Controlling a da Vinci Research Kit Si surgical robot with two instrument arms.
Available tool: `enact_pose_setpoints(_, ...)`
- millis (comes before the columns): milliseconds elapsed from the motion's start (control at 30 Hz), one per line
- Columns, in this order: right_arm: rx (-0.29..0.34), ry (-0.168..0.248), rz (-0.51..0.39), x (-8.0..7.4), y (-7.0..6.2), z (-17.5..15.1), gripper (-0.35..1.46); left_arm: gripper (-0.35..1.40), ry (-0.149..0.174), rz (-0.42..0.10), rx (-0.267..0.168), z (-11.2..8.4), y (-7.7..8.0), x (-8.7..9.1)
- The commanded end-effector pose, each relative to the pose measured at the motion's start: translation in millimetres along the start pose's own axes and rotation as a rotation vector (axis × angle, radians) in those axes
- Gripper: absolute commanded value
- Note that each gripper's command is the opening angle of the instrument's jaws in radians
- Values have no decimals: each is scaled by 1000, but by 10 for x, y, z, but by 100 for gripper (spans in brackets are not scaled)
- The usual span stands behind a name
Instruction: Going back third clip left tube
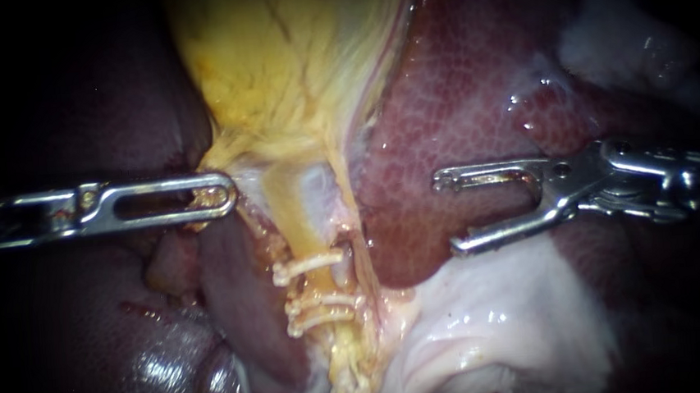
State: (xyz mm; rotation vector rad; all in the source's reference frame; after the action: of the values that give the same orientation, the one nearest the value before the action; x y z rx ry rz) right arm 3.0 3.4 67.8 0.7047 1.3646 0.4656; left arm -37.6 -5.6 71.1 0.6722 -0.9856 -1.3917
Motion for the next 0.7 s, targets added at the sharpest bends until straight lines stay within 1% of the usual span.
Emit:
enact_pose_setpoints(33, 3, 0, 0, -1, 0, 1, 60, -35, 6, 12, 2, 5, 2, 4)
enact_pose_setpoints(233, 5, 0, -2, -3, -1, 4, 60, -35, 34, 12, -3, 44, 17, 29)
enact_pose_setpoints(367, 10, 0, -3, -3, -2, 6, 60, -35, 49, 13, -2, 62, 18, 37)
enact_pose_setpoints(433, 10, 0, -3, -3, -2, 7, 60, -35, 52, 14, 2, 65, 17, 39)
enact_pose_setpoints(700, 16, 2, 0, -2, -5, 9, 60, -35, 55, 14, 4, 62, 16, 37)
